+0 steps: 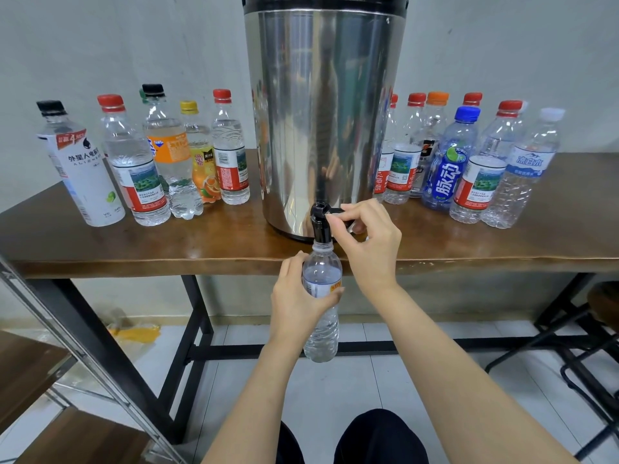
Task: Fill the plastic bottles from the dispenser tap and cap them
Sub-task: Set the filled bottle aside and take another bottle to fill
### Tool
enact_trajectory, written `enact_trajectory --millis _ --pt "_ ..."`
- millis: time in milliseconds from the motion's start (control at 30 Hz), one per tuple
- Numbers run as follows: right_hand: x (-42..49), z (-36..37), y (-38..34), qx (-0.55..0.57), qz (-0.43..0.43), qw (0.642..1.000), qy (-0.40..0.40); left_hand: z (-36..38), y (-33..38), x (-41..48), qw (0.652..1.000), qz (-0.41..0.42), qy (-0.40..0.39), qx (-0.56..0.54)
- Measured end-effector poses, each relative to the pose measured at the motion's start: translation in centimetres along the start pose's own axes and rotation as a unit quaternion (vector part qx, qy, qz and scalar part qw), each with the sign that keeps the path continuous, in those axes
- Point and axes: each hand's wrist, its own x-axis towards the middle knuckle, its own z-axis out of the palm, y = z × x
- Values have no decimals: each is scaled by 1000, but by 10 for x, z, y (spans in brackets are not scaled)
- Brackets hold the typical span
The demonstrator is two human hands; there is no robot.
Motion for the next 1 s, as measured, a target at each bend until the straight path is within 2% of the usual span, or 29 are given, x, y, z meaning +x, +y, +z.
enact_trajectory --millis 1000 --pt "0 1 1 14 9 1000 0 1 1 -1 1000 7 10 4"
